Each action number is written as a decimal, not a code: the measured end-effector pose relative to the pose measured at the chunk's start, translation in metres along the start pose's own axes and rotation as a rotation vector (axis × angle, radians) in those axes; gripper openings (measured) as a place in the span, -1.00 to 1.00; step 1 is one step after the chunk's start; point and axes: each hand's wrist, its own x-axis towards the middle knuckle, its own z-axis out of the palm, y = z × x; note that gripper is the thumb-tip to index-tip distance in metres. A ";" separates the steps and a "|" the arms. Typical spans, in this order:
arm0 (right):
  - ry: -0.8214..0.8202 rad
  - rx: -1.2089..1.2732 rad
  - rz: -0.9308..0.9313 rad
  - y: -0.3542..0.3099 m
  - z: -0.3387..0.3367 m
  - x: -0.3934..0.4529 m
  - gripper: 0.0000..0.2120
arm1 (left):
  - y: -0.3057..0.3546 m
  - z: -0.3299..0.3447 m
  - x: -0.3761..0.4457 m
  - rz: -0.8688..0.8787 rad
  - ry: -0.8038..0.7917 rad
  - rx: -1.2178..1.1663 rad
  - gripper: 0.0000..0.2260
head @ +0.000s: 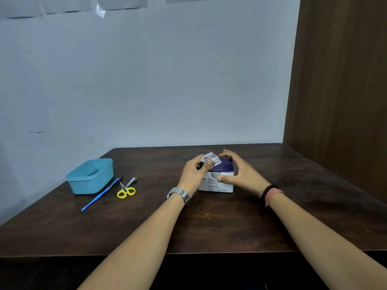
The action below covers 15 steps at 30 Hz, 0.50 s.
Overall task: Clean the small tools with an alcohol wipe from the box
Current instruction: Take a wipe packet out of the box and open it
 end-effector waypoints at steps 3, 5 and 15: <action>-0.013 0.000 0.014 0.005 -0.001 0.001 -0.28 | -0.001 0.000 0.001 -0.030 0.010 -0.016 -0.89; -0.011 0.018 0.042 0.008 -0.003 0.001 -0.30 | -0.001 0.000 0.001 -0.038 0.008 -0.022 -0.90; -0.174 0.140 0.097 0.030 -0.016 0.001 -0.36 | -0.002 -0.002 0.002 -0.070 0.022 -0.044 -0.91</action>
